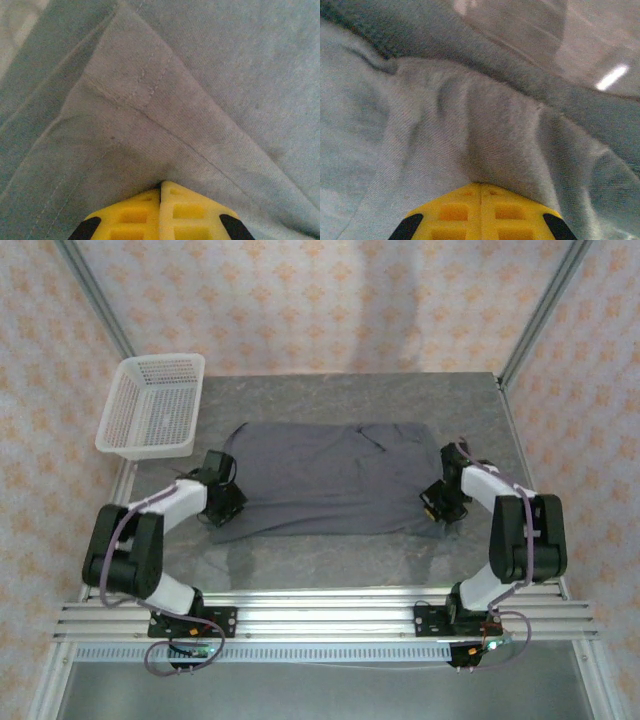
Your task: Fold the inside-out t-shirt
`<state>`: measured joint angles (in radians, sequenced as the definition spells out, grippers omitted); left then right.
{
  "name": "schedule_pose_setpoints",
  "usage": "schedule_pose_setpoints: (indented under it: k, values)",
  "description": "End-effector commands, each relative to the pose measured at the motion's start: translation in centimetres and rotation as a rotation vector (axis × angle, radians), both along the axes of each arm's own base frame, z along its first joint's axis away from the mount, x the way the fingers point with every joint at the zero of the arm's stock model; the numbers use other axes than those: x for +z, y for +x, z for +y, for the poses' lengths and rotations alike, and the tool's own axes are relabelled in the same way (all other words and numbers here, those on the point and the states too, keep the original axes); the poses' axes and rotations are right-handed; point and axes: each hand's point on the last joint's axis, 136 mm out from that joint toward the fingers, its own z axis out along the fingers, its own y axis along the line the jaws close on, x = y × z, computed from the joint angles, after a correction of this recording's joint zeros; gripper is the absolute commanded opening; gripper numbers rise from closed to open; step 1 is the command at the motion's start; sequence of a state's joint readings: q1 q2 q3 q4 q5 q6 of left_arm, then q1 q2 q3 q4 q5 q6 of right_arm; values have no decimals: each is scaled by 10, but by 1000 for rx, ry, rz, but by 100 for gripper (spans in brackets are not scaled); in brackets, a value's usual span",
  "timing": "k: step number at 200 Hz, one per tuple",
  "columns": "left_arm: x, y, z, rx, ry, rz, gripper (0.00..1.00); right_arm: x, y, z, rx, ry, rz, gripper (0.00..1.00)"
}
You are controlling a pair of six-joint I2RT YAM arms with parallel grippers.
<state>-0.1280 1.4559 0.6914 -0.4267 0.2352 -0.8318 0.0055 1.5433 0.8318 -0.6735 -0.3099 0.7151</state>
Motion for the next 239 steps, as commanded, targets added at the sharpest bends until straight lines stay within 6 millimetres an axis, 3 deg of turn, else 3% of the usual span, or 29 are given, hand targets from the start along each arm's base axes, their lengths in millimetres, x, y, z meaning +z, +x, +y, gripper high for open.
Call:
schedule_pose_setpoints:
  k: [1,15,31,51,64,83,91,114,124,146,172,210,239]
  values:
    - [-13,-70,8,45,35,141,0,-1,-43,-16,-29,-78,109,0]
    - [1,-76,8,65,21,72,0,10,-44,-12,-21,-58,82,0]
    - [31,-64,7,55,7,-61,0,43,-20,-6,-4,-27,-39,4]
    - [82,-35,13,14,57,-250,35,93,39,-11,53,-69,-262,22]
    - [107,-15,16,-17,98,-319,46,111,82,-10,127,-91,-348,30]
    - [122,9,9,-85,112,-320,48,109,139,-4,257,-88,-344,34]
    - [124,16,4,-108,103,-313,49,99,158,-3,296,-90,-309,35]
    - [125,23,-2,-134,77,-325,53,80,200,-1,381,-96,-289,52]
    - [123,21,-2,-130,77,-326,55,74,210,0,402,-93,-281,56]
    - [113,14,0,-120,79,-307,56,63,222,21,459,10,-284,55]
    - [100,6,2,-116,79,-273,56,54,222,34,482,48,-264,49]
    - [98,1,4,-119,93,-262,56,34,223,40,445,92,-244,51]
    - [94,0,6,-126,110,-244,56,41,227,49,441,131,-262,48]
